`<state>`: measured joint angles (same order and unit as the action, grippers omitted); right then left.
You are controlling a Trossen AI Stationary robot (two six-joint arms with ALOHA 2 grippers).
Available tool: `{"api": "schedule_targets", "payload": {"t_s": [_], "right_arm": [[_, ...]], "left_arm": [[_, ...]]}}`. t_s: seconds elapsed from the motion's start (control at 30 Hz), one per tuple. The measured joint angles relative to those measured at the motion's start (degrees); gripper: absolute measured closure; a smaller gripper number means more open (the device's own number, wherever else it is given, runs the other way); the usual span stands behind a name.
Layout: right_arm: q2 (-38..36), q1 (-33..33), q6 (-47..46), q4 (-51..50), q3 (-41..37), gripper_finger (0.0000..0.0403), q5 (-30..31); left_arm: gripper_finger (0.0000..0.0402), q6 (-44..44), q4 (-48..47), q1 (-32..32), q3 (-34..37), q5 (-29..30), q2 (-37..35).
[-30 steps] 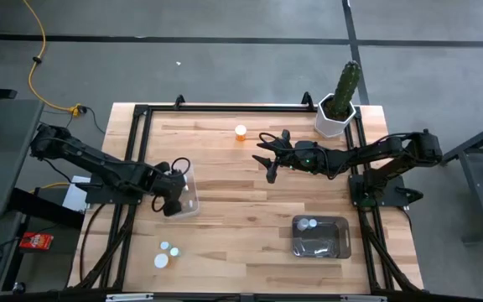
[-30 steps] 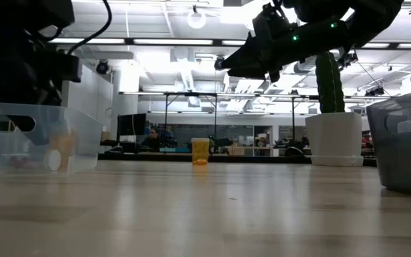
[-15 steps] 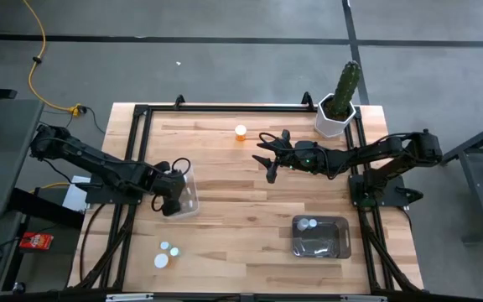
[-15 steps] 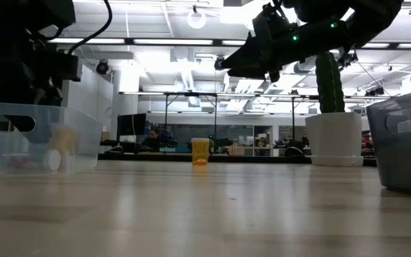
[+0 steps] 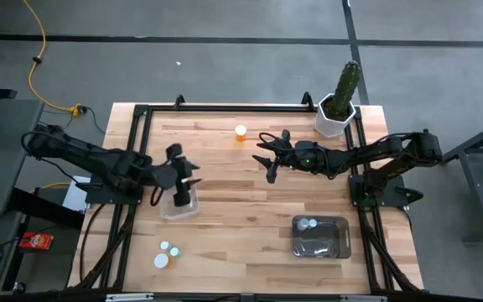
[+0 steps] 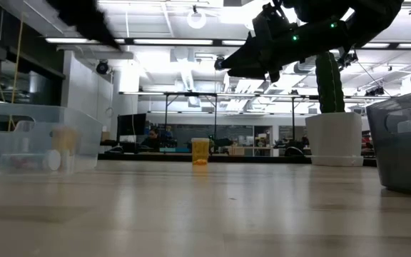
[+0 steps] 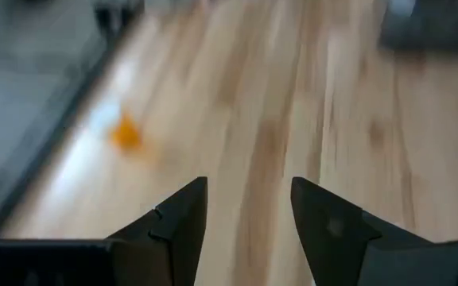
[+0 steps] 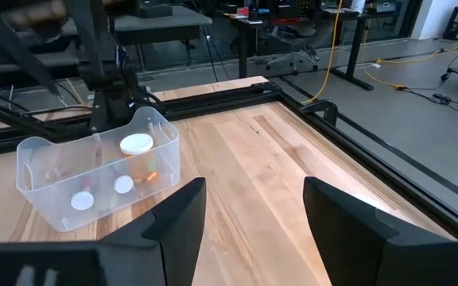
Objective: Pick and place medicine bottles into bin by pill shape (circle, oval)
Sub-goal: Put the top right orange capsule bottle into the transparent bin
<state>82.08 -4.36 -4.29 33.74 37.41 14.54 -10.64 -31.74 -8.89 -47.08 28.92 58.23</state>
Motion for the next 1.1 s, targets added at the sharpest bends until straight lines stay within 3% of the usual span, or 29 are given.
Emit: {"api": "schedule_targets", "payload": {"t_s": [0.2, 0.37, 0.53, 1.1], "right_arm": [[0.01, 0.00, 0.00, -0.02, 0.00, 0.0198, -0.02], [0.02, 0.00, -0.84, -0.02, 0.00, 0.0198, -0.04], [0.02, 0.00, -0.78, -0.01, 0.00, 0.0198, -0.06], [0.02, -0.11, -0.81, 0.02, 0.00, 0.0198, -0.08]], "left_arm": [[0.0229, 11.96, 25.85, 7.79, 7.78, -7.94, -0.38], [0.0229, 11.51, 47.38, 15.56, 19.66, -17.49, -0.36], [0.0229, 8.41, 64.11, 20.04, 29.19, -22.70, -0.36], [0.0229, 9.79, 63.69, 20.44, 30.28, -23.70, -1.21]]}}
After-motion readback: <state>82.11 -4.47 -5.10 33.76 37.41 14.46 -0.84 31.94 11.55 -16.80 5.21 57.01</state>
